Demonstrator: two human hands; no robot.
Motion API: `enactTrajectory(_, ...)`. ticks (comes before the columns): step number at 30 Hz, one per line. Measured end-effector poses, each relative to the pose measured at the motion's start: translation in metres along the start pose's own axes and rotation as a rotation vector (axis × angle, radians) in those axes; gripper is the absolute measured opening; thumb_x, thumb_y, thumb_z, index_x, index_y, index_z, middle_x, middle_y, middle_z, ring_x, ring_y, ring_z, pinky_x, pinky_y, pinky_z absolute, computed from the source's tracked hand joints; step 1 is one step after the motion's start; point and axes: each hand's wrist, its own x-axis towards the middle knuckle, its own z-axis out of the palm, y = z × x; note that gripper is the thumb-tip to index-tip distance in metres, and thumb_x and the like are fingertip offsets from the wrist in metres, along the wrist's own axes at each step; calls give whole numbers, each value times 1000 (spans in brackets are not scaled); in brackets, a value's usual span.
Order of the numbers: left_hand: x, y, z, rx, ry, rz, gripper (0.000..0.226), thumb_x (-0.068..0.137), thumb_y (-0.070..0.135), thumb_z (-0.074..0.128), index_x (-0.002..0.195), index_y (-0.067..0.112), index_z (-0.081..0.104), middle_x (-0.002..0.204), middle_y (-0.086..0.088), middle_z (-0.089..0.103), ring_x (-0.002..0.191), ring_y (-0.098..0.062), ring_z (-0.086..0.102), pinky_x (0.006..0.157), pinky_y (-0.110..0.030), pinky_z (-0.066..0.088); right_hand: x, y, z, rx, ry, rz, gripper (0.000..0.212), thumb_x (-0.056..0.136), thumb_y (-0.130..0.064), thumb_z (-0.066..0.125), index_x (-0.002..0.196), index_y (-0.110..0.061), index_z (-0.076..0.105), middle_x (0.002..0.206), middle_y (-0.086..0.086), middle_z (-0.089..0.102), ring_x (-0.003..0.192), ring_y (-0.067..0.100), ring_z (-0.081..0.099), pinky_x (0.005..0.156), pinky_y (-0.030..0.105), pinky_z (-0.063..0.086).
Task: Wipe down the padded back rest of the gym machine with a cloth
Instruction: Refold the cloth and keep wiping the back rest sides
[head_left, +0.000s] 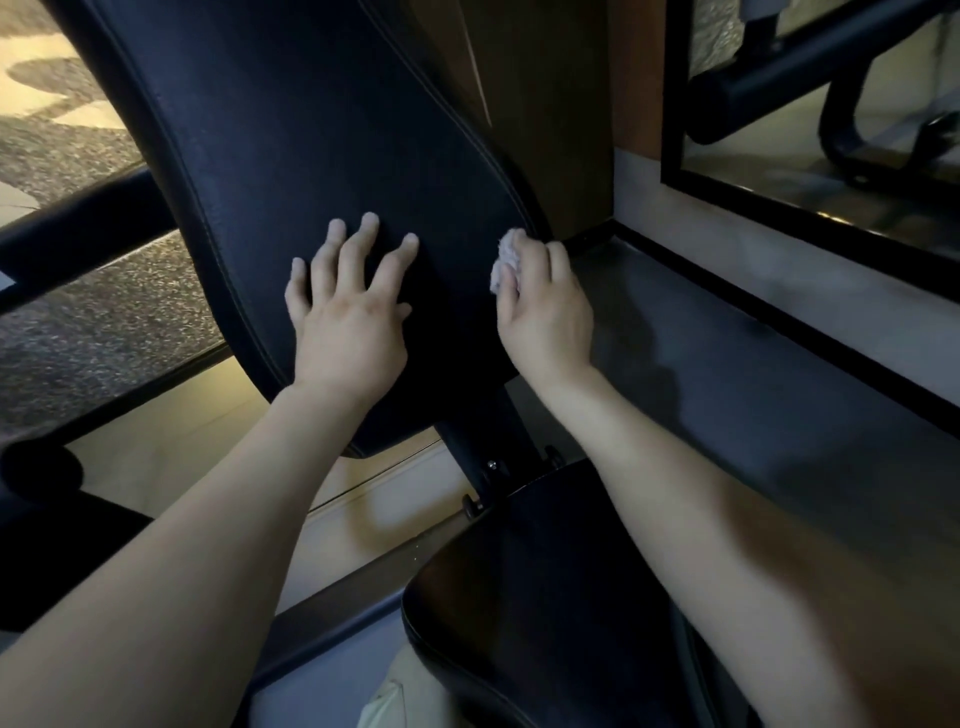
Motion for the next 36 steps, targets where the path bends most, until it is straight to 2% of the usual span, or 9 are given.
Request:
enactTrajectory(4,-1,3,-1,-15,-2,3,66,98,21,59,156,33,29,168,-5,13,155,-31,2,121,-64,5,17,-3,-1,28,39,-7,31,103,-23,52,131,-13,59,114,10,59,82,24,64,56,33,53)
enactTrajectory(7,-4,-1,2,-8,-37,29,76,97,26,62,159,33,20,170,-5,5,156,-30,-6,122,-63,0,-20,6,6,46,43,97,32,105,-24,50,135,-15,56,116,9,58,85,23,64,59,32,53)
enactTrajectory(12,-9,-10,7,50,-54,76,82,98,33,62,161,33,10,170,-4,-6,156,-29,-14,122,-61,-4,-69,17,14,93,-116,125,26,105,-21,49,128,-10,49,116,13,54,76,28,63,54,34,54)
enactTrajectory(16,-8,-6,8,81,-39,72,80,98,32,61,161,32,11,170,-6,-4,156,-31,-12,122,-61,-3,-48,20,7,122,-108,123,26,105,-21,49,126,-7,52,119,13,53,82,27,62,62,40,56)
enactTrajectory(23,-48,-3,23,61,-2,-49,81,97,33,63,161,33,14,169,-5,3,156,-31,-4,121,-63,3,-53,19,8,162,-17,248,27,105,-23,49,128,-9,55,120,12,55,89,18,59,69,23,46)
enactTrajectory(26,-63,-11,35,94,-40,-51,87,98,37,63,162,34,4,170,-4,-3,156,-33,-10,121,-65,0,-78,19,11,232,-73,346,22,105,-21,47,120,-5,51,119,11,52,88,16,59,68,28,52)
enactTrajectory(31,-62,-9,40,93,-10,-48,88,97,33,64,162,33,4,170,-6,-2,156,-34,-10,121,-65,-2,-48,22,2,183,-42,307,19,103,-19,50,117,-5,52,116,11,52,81,11,50,59,12,35)
enactTrajectory(34,-63,-10,40,85,-4,-53,89,96,33,65,162,33,6,170,-5,-1,156,-34,-9,121,-65,-2,-54,27,7,181,-32,303,18,105,-20,48,115,-6,51,116,10,53,80,9,49,60,7,36)
enactTrajectory(36,-63,-11,39,79,-1,-50,88,96,33,66,162,33,7,170,-5,-1,156,-33,-9,121,-65,-1,-74,30,14,257,-64,420,9,105,-18,45,109,-10,47,113,9,52,79,13,55,63,19,49)
